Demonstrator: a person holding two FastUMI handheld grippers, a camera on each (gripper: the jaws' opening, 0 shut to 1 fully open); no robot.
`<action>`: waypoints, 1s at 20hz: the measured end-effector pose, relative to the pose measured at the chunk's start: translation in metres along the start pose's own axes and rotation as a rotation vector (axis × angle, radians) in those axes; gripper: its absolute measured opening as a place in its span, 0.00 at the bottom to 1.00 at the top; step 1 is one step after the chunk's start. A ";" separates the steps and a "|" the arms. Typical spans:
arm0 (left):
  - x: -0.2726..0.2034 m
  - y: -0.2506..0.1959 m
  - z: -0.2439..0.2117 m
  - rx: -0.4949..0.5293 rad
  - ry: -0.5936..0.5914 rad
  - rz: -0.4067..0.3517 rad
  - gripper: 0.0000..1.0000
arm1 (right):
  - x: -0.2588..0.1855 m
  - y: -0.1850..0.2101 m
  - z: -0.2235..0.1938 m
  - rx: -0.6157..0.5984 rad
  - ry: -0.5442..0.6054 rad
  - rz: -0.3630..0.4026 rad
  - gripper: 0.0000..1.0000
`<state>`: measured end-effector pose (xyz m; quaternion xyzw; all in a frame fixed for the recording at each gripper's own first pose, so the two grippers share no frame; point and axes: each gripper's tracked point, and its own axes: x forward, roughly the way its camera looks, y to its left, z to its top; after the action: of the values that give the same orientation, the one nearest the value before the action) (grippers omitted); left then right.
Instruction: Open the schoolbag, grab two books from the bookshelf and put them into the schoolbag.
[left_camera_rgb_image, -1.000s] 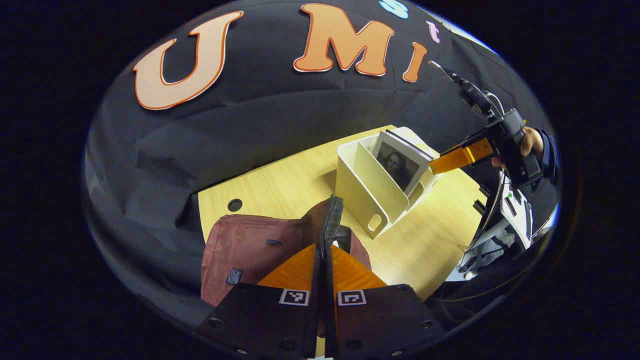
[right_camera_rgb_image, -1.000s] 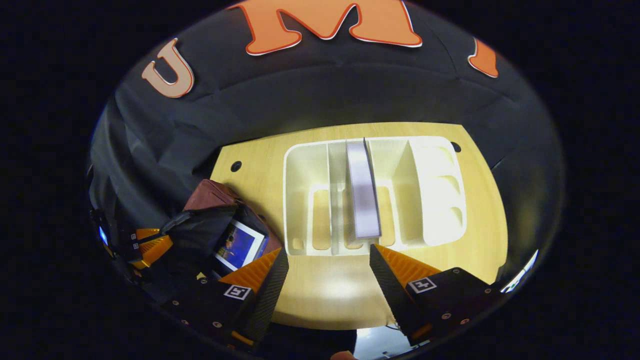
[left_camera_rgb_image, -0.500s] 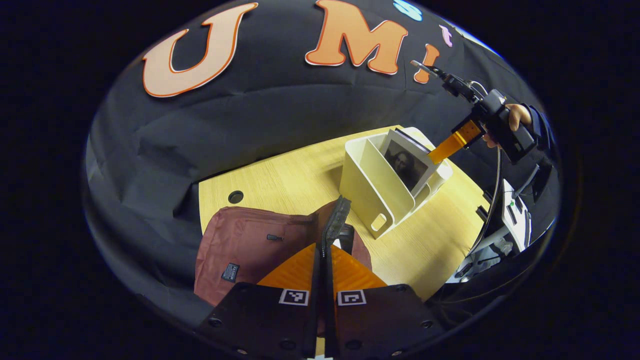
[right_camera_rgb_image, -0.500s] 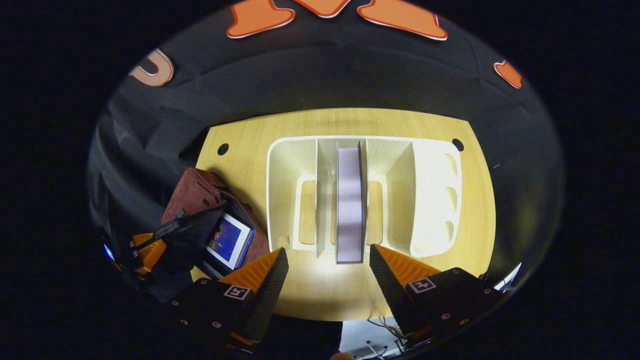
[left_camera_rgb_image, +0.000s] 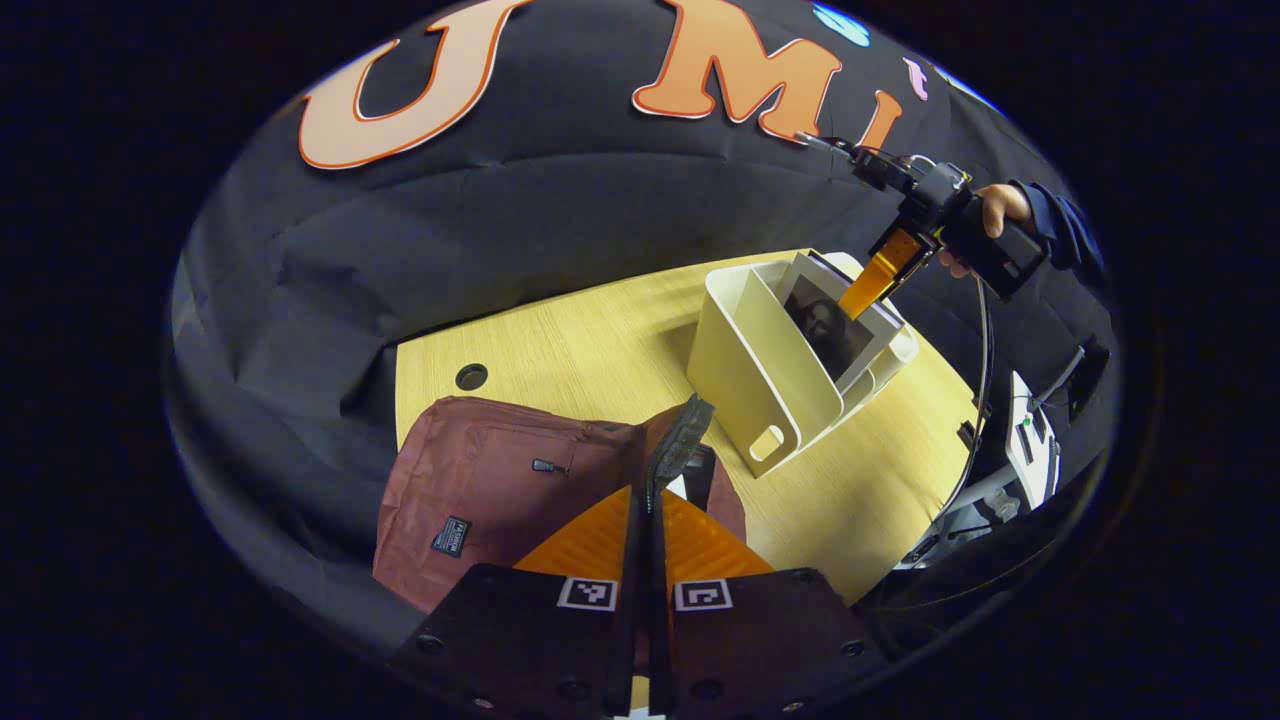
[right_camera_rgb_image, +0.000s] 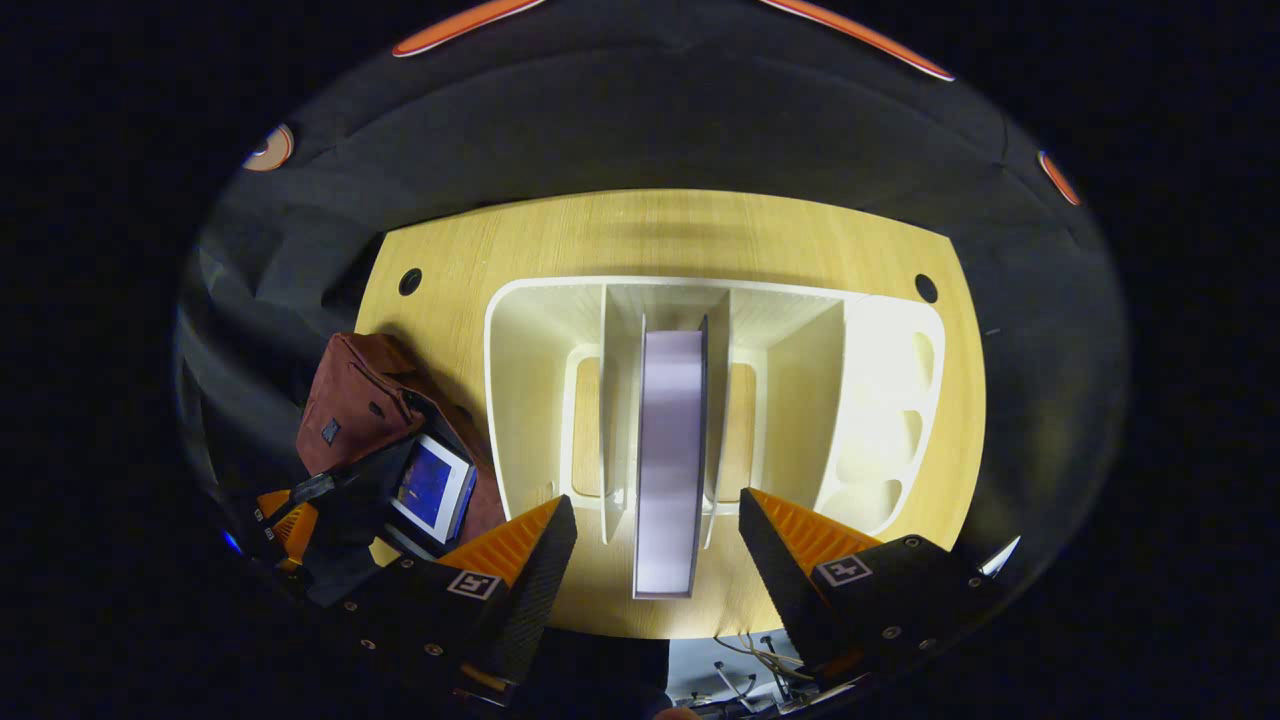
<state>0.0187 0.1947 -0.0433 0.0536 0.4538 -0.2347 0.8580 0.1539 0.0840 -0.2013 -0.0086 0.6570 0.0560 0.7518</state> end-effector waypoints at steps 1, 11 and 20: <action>0.001 0.000 0.000 -0.002 0.002 0.001 0.07 | 0.005 0.000 0.001 -0.004 0.009 -0.004 0.98; 0.006 0.006 -0.004 -0.024 0.012 0.016 0.07 | 0.039 -0.006 0.007 -0.003 0.071 -0.078 0.68; 0.002 0.001 -0.004 -0.017 -0.007 0.002 0.07 | -0.004 -0.009 -0.008 0.065 0.066 -0.070 0.37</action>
<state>0.0173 0.1961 -0.0474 0.0460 0.4529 -0.2298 0.8602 0.1459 0.0738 -0.1986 -0.0090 0.6822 0.0082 0.7311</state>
